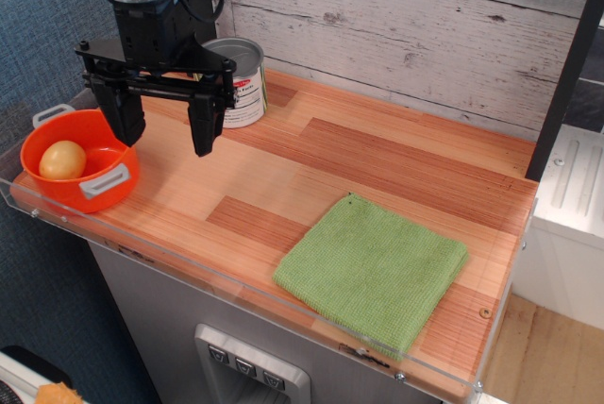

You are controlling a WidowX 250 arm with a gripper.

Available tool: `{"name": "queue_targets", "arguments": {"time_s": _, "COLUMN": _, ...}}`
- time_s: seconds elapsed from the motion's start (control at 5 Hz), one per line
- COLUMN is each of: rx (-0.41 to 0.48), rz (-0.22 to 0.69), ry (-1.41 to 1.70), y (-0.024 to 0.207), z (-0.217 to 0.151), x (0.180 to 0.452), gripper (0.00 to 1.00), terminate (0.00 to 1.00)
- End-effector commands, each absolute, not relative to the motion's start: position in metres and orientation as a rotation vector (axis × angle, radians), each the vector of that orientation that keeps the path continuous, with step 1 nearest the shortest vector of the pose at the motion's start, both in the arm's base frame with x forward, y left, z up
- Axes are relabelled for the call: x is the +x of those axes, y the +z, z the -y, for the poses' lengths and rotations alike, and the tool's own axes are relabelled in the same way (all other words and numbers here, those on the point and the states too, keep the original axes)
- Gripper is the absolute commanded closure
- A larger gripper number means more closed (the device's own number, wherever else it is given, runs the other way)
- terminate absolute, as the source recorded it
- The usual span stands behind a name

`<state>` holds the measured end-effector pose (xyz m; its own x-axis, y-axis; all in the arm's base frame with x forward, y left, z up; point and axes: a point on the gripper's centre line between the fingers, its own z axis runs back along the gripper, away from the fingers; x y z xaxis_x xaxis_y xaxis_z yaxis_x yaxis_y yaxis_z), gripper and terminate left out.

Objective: Move the green cloth to the right of the can

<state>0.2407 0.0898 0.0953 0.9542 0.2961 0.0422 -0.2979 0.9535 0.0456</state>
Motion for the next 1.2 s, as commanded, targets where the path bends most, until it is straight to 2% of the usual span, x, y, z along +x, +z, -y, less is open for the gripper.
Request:
{"name": "queue_targets", "arguments": {"time_s": 0.0, "rx": 0.052, "rz": 0.035, "ry": 0.302, "y": 0.095, "z": -0.09, "x": 0.241, "gripper": 0.0, "terminate": 0.0}}
{"name": "queue_targets", "arguments": {"time_s": 0.2, "rx": 0.038, "rz": 0.068, "ry": 0.235, "y": 0.099, "z": -0.064, "x": 0.223, "gripper": 0.0, "terminate": 0.0}}
{"name": "queue_targets", "arguments": {"time_s": 0.4, "rx": 0.027, "rz": 0.086, "ry": 0.169, "y": 0.098, "z": -0.036, "x": 0.217, "gripper": 0.0, "terminate": 0.0}}
{"name": "queue_targets", "arguments": {"time_s": 0.6, "rx": -0.02, "rz": 0.09, "ry": 0.071, "y": 0.087, "z": -0.006, "x": 0.223, "gripper": 0.0, "terminate": 0.0}}
{"name": "queue_targets", "arguments": {"time_s": 0.8, "rx": -0.037, "rz": 0.113, "ry": -0.003, "y": 0.073, "z": 0.023, "x": 0.23, "gripper": 1.0, "terminate": 0.0}}
{"name": "queue_targets", "arguments": {"time_s": 1.0, "rx": -0.042, "rz": 0.122, "ry": -0.048, "y": 0.062, "z": 0.047, "x": 0.235, "gripper": 1.0, "terminate": 0.0}}
